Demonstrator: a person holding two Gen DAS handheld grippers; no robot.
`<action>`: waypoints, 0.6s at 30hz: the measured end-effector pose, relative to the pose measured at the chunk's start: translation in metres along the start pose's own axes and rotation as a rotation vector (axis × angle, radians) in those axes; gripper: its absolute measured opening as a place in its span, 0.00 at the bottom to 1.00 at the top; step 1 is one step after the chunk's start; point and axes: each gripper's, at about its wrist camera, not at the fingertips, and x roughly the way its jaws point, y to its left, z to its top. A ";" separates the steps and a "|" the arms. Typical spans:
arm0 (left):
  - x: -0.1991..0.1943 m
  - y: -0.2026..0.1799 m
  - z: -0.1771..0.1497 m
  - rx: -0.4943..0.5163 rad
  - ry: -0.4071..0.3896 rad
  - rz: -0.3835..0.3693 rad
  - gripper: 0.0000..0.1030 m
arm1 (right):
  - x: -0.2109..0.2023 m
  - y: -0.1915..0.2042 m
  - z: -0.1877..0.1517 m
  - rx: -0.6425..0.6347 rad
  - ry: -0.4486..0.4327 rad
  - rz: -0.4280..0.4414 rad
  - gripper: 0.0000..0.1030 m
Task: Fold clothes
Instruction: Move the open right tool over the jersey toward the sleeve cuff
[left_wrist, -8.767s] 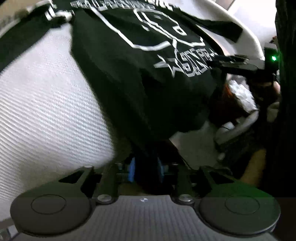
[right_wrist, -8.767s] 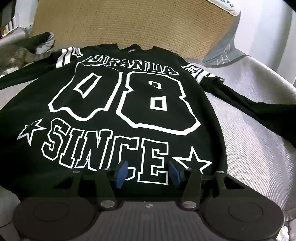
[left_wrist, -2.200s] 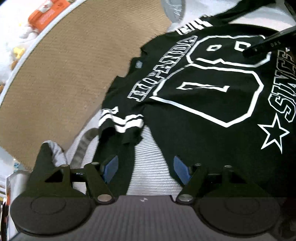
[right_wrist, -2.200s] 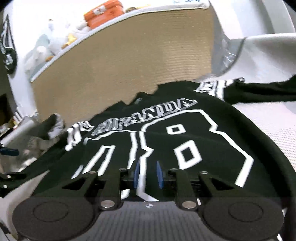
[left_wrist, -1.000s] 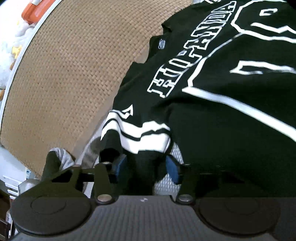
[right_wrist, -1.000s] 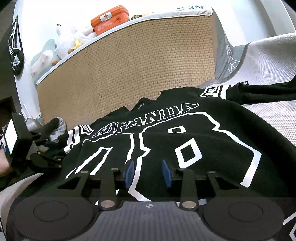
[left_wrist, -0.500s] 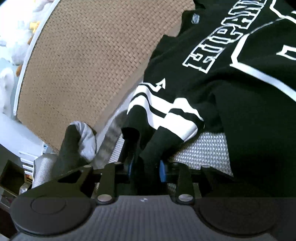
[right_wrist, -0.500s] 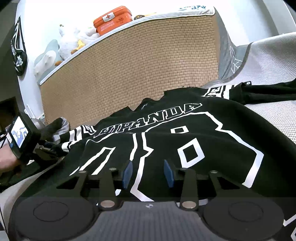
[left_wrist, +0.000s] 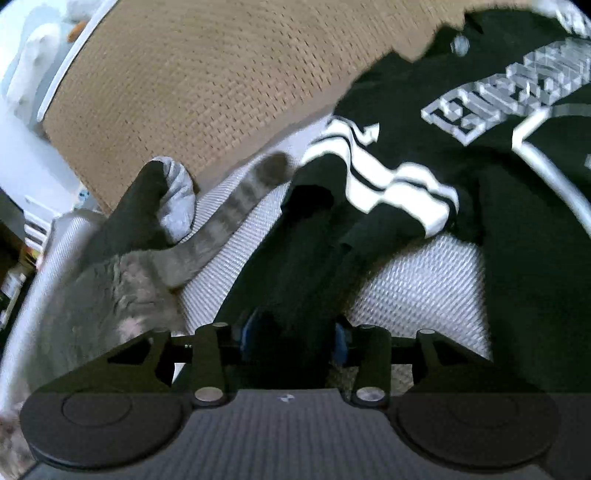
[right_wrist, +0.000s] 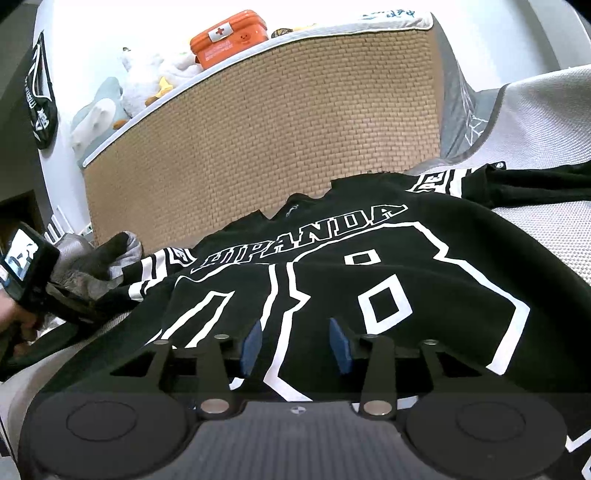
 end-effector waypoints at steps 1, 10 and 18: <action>-0.008 0.000 0.001 0.001 -0.024 -0.016 0.47 | 0.000 0.000 0.000 -0.002 0.003 0.001 0.46; -0.072 -0.006 0.009 0.058 -0.241 -0.172 0.59 | -0.009 0.017 0.014 -0.046 0.030 -0.173 0.50; -0.085 -0.022 0.006 0.112 -0.338 -0.467 0.60 | -0.050 -0.032 0.041 0.098 -0.030 -0.351 0.50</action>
